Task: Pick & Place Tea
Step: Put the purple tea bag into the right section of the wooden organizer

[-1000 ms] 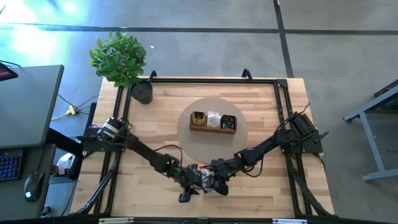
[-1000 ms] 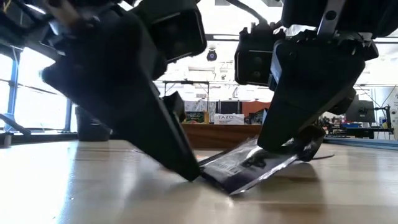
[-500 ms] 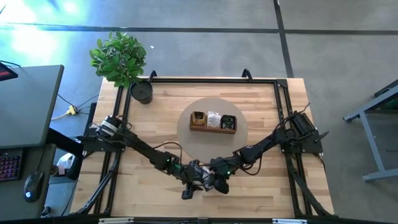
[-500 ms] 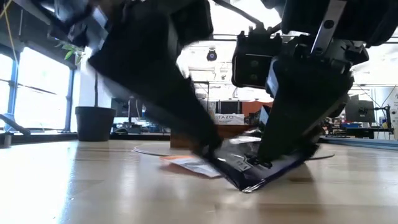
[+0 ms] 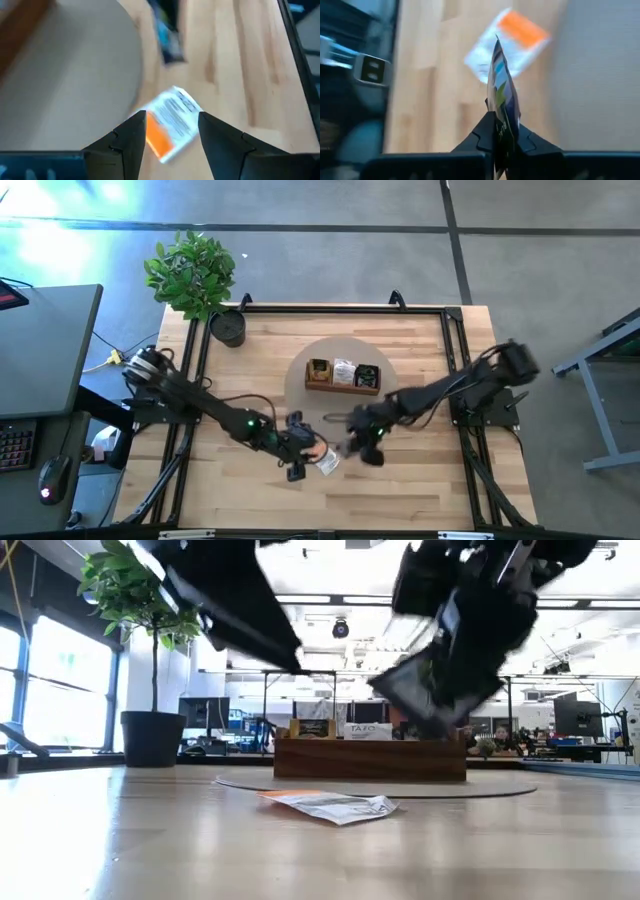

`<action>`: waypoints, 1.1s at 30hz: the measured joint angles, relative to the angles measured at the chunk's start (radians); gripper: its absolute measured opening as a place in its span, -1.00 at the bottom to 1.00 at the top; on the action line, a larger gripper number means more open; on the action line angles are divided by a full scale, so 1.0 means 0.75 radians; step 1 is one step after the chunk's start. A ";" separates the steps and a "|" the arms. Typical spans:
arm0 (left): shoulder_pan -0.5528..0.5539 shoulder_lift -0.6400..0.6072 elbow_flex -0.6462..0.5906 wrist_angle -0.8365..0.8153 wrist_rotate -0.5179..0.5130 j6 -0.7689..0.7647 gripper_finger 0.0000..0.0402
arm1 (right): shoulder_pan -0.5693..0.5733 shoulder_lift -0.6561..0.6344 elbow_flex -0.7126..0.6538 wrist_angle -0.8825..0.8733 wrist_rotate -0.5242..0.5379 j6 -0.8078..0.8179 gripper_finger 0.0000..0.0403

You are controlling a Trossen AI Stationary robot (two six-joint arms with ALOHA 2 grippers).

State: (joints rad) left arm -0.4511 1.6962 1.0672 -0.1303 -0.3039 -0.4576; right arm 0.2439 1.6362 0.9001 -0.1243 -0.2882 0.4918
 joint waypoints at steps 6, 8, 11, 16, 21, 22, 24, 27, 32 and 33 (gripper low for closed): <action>0.017 -0.079 0.002 -0.075 -0.184 0.033 -0.11 | -0.172 -0.366 0.001 -0.435 0.504 -0.432 -0.91; 0.041 -0.084 0.002 -0.071 -0.184 0.051 -0.11 | -0.246 -0.446 0.003 -0.516 0.687 -0.551 -0.90; 0.089 -0.086 0.002 -0.072 -0.144 0.052 -0.11 | -0.367 -0.486 0.004 -0.600 0.824 -0.709 -0.95; 0.176 -0.086 0.002 -0.075 -0.028 0.052 -0.11 | -0.544 -0.414 0.003 -0.678 0.765 -0.925 -0.94; 0.225 -0.086 0.002 -0.075 0.002 0.056 -0.11 | -0.581 -0.349 0.003 -0.697 0.736 -1.057 -0.94; 0.229 -0.086 0.002 -0.075 0.003 0.056 -0.11 | -0.579 -0.346 0.003 -0.692 0.767 -1.075 -0.95; 0.230 -0.086 0.002 -0.078 0.002 0.057 -0.11 | -0.574 -0.346 0.003 -0.685 0.847 -1.115 -0.97; 0.238 -0.086 0.002 -0.082 0.005 0.062 -0.11 | -0.570 -0.355 0.003 -0.690 0.948 -1.184 -0.97; 0.238 -0.086 0.002 -0.098 0.005 0.066 -0.11 | -0.569 -0.358 0.088 -0.764 0.833 -1.179 -0.93; 0.238 -0.086 0.002 -0.102 0.005 0.066 -0.11 | -0.569 -0.359 0.110 -0.775 0.780 -1.162 -0.93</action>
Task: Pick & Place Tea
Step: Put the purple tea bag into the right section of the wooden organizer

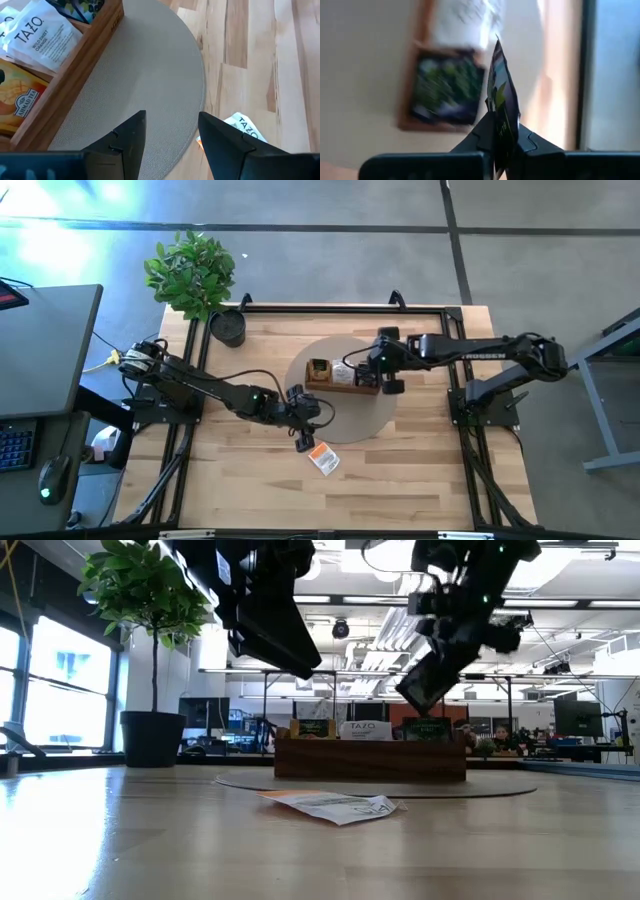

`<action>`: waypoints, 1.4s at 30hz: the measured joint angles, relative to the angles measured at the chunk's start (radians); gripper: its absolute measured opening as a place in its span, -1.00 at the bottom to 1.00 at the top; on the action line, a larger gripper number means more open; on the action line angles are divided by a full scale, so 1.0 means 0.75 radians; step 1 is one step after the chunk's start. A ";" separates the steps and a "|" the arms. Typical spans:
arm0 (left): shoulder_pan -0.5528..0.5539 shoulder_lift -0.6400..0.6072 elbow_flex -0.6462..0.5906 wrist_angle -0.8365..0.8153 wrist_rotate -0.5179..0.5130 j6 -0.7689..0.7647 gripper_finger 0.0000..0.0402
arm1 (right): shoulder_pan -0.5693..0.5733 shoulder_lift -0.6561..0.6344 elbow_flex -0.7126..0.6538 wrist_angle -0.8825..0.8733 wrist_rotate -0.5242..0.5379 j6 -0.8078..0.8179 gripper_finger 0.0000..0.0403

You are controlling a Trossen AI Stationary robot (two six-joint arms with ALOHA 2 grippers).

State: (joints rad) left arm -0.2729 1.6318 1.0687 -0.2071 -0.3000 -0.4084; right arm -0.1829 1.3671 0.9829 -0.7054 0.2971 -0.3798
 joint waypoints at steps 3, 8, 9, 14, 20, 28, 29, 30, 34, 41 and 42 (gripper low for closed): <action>0.000 0.000 0.000 -0.011 0.000 0.000 -0.11 | 0.000 -0.002 0.036 -0.005 -0.163 0.012 -0.96; -0.003 0.000 0.000 -0.023 0.001 0.000 -0.11 | 0.000 0.010 0.039 -0.064 -0.232 0.017 -0.96; -0.003 0.000 0.000 -0.029 0.001 -0.001 -0.11 | 0.000 0.018 0.039 -0.082 -0.238 0.024 -0.95; -0.003 0.000 0.000 -0.042 0.003 -0.015 -0.11 | 0.011 0.056 0.039 -0.110 -0.330 0.038 -0.96; -0.003 0.000 0.000 -0.042 0.002 -0.015 -0.11 | 0.080 0.036 0.042 -0.103 -0.123 0.006 -0.96; -0.003 0.001 0.000 -0.041 0.002 -0.013 -0.11 | 0.077 0.111 0.042 -0.107 -0.215 0.036 -0.97; -0.003 0.001 0.000 -0.041 0.002 -0.013 -0.11 | 0.076 0.135 0.042 -0.100 -0.215 0.037 -0.97; -0.003 0.001 0.000 -0.040 0.002 -0.013 -0.11 | 0.076 0.163 0.042 -0.100 -0.214 0.030 -0.98; -0.003 0.001 0.000 -0.041 0.002 -0.010 -0.11 | 0.076 0.252 0.040 -0.083 -0.186 0.009 -0.92; -0.003 0.001 0.000 -0.048 0.002 -0.010 -0.11 | 0.074 0.289 0.040 -0.068 -0.047 -0.071 -0.68; -0.003 0.001 0.000 -0.048 0.002 -0.010 -0.11 | 0.071 0.289 0.040 -0.062 -0.056 -0.087 -0.64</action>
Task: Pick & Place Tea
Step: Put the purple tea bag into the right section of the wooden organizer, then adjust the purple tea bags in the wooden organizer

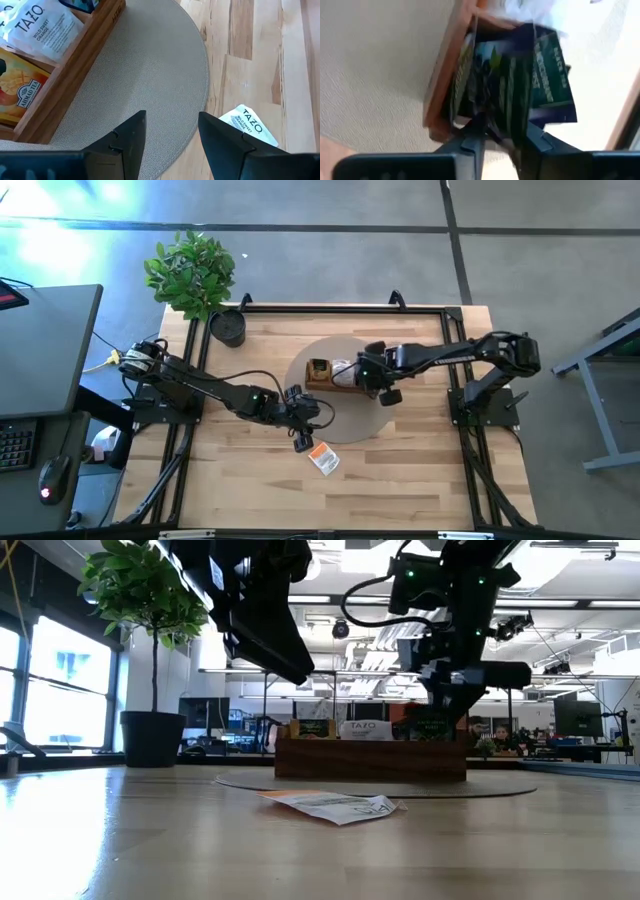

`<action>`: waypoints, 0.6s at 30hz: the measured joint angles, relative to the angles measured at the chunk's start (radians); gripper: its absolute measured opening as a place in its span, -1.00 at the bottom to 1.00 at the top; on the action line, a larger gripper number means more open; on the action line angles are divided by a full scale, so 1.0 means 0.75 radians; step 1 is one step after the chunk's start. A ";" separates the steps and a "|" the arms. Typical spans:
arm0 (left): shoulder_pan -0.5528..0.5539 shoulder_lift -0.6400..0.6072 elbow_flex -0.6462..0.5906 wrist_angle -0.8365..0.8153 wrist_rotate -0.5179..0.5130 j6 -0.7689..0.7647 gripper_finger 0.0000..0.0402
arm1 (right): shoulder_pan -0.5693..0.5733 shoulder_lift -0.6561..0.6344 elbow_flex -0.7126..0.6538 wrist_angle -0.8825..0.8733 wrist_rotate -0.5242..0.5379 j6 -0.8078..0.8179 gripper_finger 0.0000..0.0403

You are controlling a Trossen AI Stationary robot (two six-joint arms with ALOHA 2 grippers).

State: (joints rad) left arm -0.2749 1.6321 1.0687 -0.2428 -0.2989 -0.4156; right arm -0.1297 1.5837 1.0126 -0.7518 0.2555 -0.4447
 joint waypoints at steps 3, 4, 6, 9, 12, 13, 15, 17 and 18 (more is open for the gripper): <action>0.000 0.000 0.000 -0.001 0.000 0.000 -0.11 | -0.012 0.000 0.000 0.035 -0.036 -0.005 -0.52; 0.000 0.000 0.000 -0.002 0.000 0.000 -0.11 | -0.014 0.000 0.000 0.045 -0.034 -0.004 -0.48; 0.000 0.000 0.000 -0.004 0.000 0.000 -0.11 | -0.018 -0.001 0.004 0.049 -0.012 -0.006 -0.40; 0.000 0.000 0.000 -0.004 -0.001 0.000 -0.11 | -0.019 -0.002 0.048 0.007 0.041 -0.005 -0.30; 0.000 0.000 0.000 -0.005 -0.001 0.000 -0.11 | -0.009 -0.003 0.140 -0.133 0.077 -0.003 -0.23; 0.000 0.000 0.000 -0.005 -0.001 0.000 -0.11 | -0.003 -0.003 0.176 -0.189 0.076 -0.002 -0.22; 0.000 0.000 0.000 -0.005 -0.001 0.000 -0.11 | 0.010 -0.004 0.248 -0.255 0.060 0.028 -0.22; 0.000 0.000 0.000 -0.004 0.001 -0.001 -0.11 | 0.020 -0.009 0.301 -0.271 0.002 0.086 -0.24; 0.000 0.000 0.000 -0.005 0.004 -0.001 -0.11 | 0.026 -0.010 0.320 -0.270 -0.051 0.112 -0.26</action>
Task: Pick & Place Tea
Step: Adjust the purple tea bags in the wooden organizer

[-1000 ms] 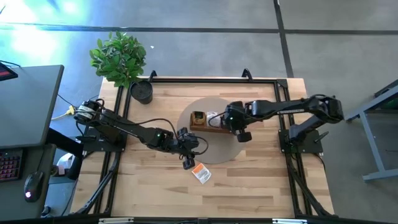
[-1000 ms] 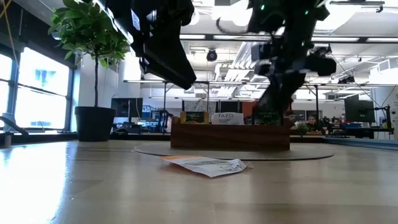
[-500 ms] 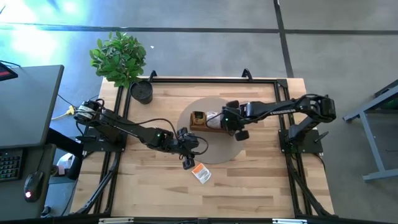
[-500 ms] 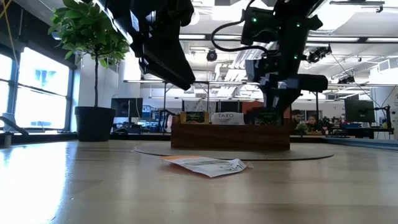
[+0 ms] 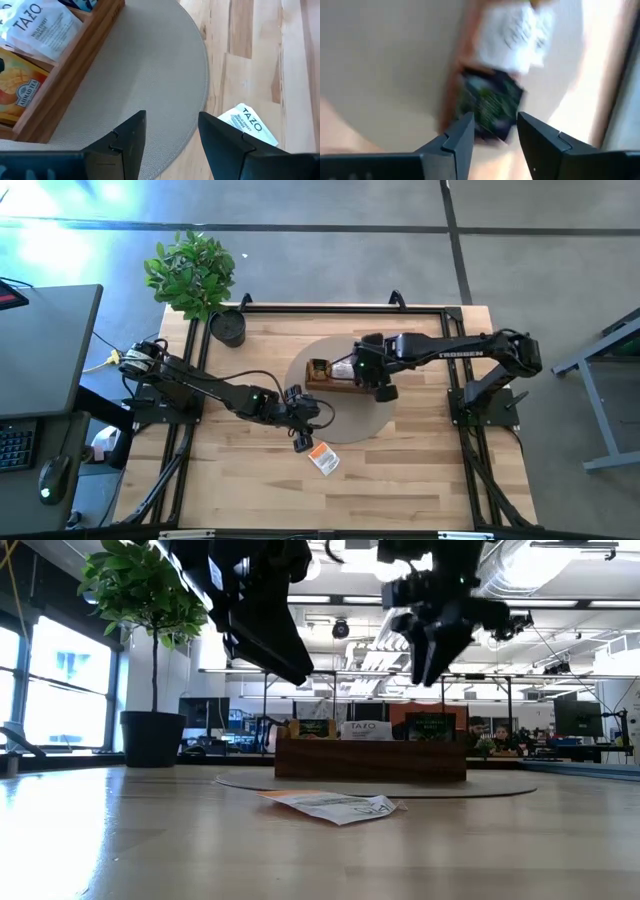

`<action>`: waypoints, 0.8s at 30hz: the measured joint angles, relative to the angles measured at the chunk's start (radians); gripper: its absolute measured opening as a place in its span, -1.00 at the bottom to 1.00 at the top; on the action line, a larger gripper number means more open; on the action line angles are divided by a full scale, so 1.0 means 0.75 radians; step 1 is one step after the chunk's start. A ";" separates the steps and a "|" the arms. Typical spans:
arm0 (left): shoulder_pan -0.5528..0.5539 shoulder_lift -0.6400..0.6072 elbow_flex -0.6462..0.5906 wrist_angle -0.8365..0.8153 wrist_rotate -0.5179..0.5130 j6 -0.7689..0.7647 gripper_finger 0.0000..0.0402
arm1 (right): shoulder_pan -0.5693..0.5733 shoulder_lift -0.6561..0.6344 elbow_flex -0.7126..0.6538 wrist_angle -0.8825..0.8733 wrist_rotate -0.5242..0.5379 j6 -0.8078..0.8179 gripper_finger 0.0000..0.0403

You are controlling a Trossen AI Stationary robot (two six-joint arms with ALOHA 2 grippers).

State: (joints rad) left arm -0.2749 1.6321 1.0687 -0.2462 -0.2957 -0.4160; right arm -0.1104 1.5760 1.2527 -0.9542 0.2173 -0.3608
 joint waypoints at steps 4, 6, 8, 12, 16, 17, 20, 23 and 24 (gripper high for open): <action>-0.001 0.001 0.000 0.001 0.021 0.000 -0.11 | 0.027 0.000 0.006 0.061 -0.190 0.040 -0.37; -0.001 0.001 0.000 0.001 0.024 -0.001 -0.11 | 0.041 0.000 -0.027 0.111 -0.129 0.029 -0.44; -0.001 0.001 0.000 0.004 0.025 -0.001 -0.11 | 0.048 0.000 -0.074 0.177 -0.009 0.026 -0.52; -0.001 0.001 0.000 0.010 0.035 -0.004 -0.11 | 0.012 0.000 -0.150 0.242 0.101 -0.006 -0.69; -0.001 0.001 0.000 0.009 0.067 -0.003 -0.11 | -0.058 0.000 -0.165 0.280 0.004 -0.029 -0.83; -0.001 0.001 0.000 0.009 0.067 -0.002 -0.11 | -0.077 0.000 -0.165 0.301 -0.013 -0.030 -0.85; -0.001 0.001 0.000 0.009 0.067 0.003 -0.11 | -0.136 0.000 -0.163 0.338 -0.072 -0.045 -0.88; -0.001 0.001 0.000 0.009 0.067 0.023 -0.11 | -0.195 0.000 -0.163 0.335 -0.224 -0.054 -0.85; -0.001 0.001 0.000 0.009 0.067 0.026 -0.11 | -0.210 0.000 -0.163 0.330 -0.276 -0.054 -0.82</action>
State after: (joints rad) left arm -0.2752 1.6325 1.0687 -0.2398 -0.2452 -0.3968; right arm -0.2681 1.5761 1.1301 -0.7066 0.0104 -0.4013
